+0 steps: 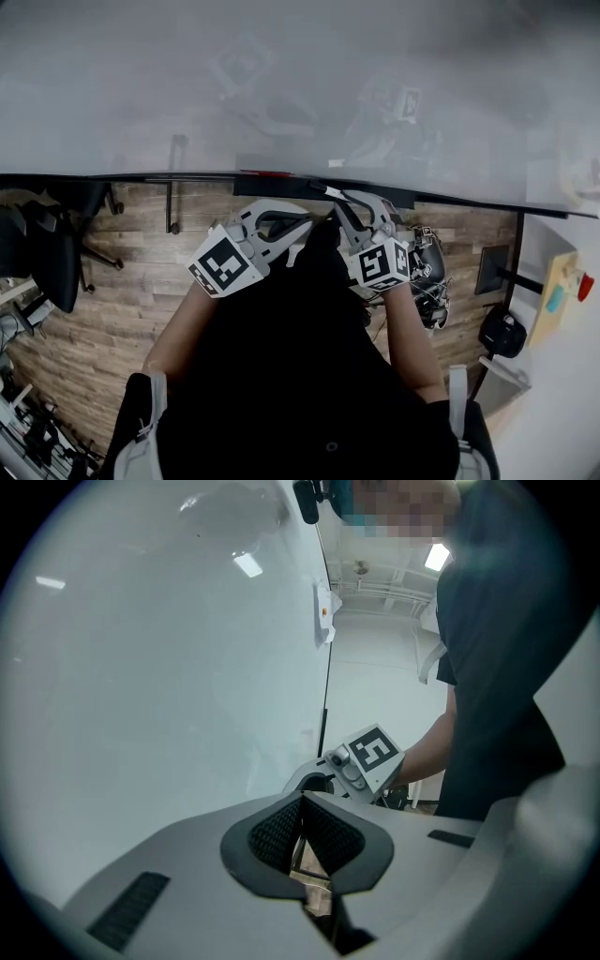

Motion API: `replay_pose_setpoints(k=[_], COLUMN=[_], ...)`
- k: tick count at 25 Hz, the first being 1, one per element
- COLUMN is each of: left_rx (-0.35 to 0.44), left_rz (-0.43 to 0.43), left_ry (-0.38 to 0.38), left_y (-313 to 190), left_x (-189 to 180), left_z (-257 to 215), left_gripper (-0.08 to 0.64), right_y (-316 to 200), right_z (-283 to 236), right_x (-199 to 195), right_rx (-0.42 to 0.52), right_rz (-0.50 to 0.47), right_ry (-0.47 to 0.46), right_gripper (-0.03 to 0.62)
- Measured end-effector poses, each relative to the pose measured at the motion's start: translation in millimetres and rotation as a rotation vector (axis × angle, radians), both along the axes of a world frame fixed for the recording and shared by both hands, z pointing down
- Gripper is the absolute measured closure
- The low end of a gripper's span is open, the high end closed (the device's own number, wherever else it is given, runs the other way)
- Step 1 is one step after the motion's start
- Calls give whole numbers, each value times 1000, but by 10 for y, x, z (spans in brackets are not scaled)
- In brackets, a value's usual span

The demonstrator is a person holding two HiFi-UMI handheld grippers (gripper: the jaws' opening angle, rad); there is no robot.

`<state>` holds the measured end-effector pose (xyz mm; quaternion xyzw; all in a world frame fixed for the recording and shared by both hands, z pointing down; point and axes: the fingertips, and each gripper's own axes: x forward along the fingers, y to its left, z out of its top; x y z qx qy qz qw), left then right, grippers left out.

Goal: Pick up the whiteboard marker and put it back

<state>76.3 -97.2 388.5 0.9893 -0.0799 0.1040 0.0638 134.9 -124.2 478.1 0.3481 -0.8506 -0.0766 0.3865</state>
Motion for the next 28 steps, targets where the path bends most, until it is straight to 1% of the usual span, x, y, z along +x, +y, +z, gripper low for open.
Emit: replay_pose_setpoints(k=[4, 8, 10, 11, 13, 14, 16, 19, 22, 25, 28], left_rx=[0, 0, 3, 3, 10, 24, 64, 100, 113, 116, 98], left_rz=[3, -4, -11, -15, -18, -11, 11, 30, 38, 44, 37], left_ry=[5, 19, 28, 37, 54, 53, 44, 54, 64, 70, 86], left_y=[-5, -36, -77, -97, -132, -144, -155, -158, -178, -190, -199], left_x=[13, -24, -49, -64, -96, -106, -93, -4, 37, 17, 21], left_z=[-2, -43, -74, -93, -144, -177, -260, -390, -461, -474, -485], left_gripper=[548, 548, 548, 548, 548, 548, 548, 548, 548, 548, 548], right_y=[42, 113, 145, 155, 144, 137, 146, 185, 224, 297, 361], right_z=[-259, -624, -784, -864, -1058, -1147, -1290, -1525, -1735, -1865, -2006], right_x=[-88, -143, -162, -170, -194, -202, -181, -34, 153, 382, 615], right_rx=[33, 80, 89, 89, 86, 86, 90, 97, 115, 161, 202], right_rz=[-17, -77, -92, -81, -10, 12, -6, -36, -38, -50, -19], right_ry=[-122, -184, -231, -281, -464, -541, -615, -722, -835, -898, -952], right_gripper=[523, 523, 525, 524, 523, 523, 523, 525, 525, 525, 525])
